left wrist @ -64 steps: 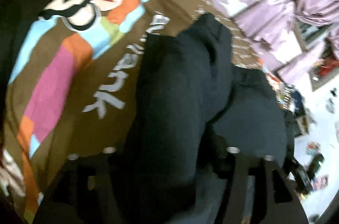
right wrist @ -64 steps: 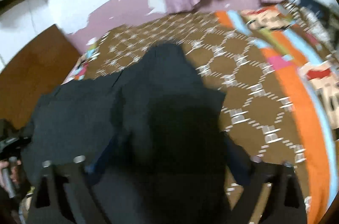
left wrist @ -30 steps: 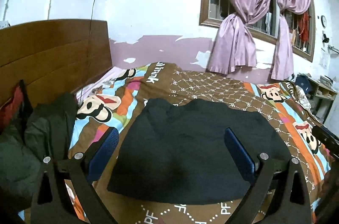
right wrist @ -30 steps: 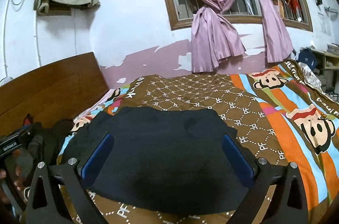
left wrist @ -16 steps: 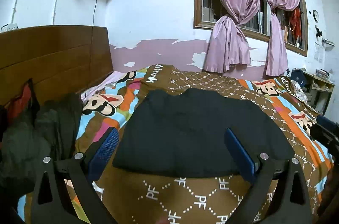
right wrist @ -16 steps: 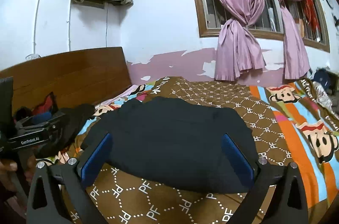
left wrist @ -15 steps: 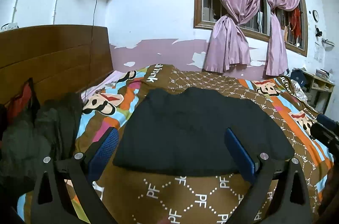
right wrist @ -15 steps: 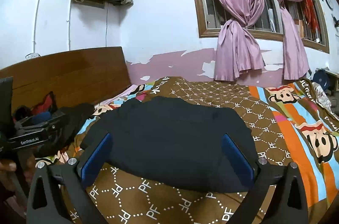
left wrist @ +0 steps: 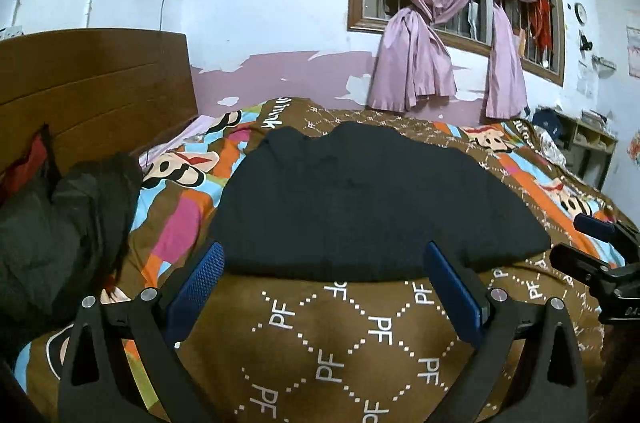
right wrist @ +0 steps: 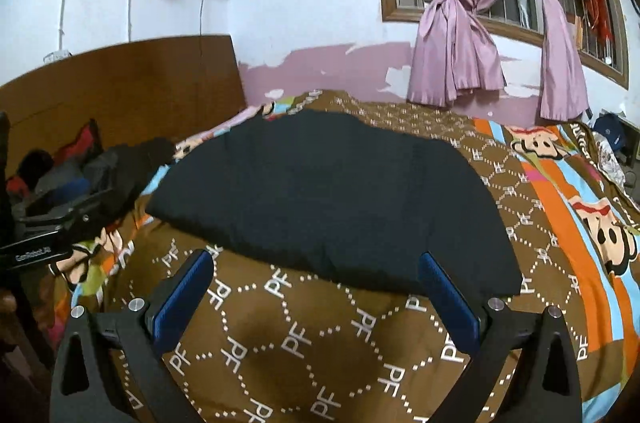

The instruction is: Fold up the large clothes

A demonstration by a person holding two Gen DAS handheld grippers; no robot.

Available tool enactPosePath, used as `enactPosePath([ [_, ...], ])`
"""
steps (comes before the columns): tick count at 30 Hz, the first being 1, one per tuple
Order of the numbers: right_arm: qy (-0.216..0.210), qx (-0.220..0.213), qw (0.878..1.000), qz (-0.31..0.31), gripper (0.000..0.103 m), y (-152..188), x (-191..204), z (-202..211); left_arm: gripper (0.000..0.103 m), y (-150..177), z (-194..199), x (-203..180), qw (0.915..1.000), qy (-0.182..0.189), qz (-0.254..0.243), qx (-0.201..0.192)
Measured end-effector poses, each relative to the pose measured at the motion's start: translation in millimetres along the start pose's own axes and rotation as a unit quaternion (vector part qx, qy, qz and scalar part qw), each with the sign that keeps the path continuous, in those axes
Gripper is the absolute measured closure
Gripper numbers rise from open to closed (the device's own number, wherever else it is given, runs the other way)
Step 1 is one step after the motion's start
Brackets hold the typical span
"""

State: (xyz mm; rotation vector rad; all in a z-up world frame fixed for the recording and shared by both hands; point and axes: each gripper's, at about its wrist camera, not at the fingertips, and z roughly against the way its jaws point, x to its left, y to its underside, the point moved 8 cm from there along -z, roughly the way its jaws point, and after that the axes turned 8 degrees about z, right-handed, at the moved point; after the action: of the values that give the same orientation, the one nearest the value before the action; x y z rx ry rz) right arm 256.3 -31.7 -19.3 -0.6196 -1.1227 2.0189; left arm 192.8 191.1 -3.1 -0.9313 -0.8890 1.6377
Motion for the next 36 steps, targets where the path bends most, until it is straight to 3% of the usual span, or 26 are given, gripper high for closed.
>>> enactPosePath([
  [36,0.007,0.019,0.999,-0.031,0.0,9,-13,-5,0.005,17,-4,4,0.9998,0.002,-0.015,0.012],
])
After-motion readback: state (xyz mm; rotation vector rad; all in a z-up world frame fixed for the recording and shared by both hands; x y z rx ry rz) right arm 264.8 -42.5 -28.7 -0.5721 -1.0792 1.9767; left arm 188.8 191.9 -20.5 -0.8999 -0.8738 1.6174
